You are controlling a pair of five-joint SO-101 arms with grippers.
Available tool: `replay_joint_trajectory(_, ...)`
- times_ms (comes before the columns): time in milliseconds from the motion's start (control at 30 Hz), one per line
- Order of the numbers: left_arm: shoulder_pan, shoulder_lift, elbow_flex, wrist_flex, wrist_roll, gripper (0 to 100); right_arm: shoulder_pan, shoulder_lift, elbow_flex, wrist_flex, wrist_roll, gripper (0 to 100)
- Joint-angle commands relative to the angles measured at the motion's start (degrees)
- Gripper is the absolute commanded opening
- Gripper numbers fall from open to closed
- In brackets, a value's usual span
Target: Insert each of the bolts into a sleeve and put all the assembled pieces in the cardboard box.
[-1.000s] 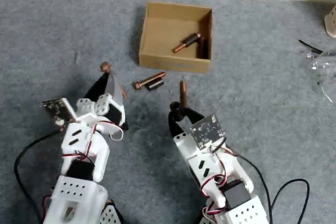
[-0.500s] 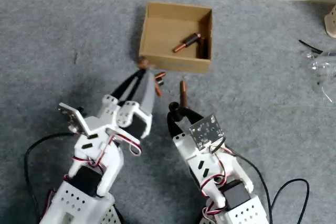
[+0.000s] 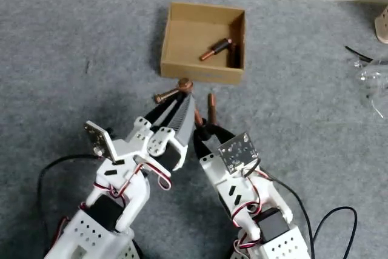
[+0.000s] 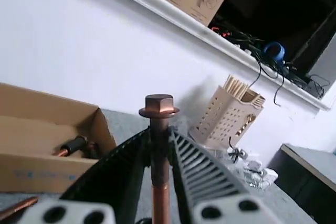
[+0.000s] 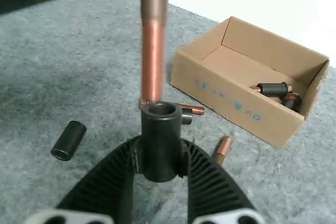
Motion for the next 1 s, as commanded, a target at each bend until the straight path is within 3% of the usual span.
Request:
replay_joint_trajectory(0,0.7,-1.3,-0.3,0.0,0.1,1,-0.6,-0.9,2.2,-2.2,-0.2,0.4)
replay_joint_trajectory(967,0.7,-0.7,2.2,-0.3,0.1,1,-2.6,-0.9,2.1,-2.1,-0.1,0.4)
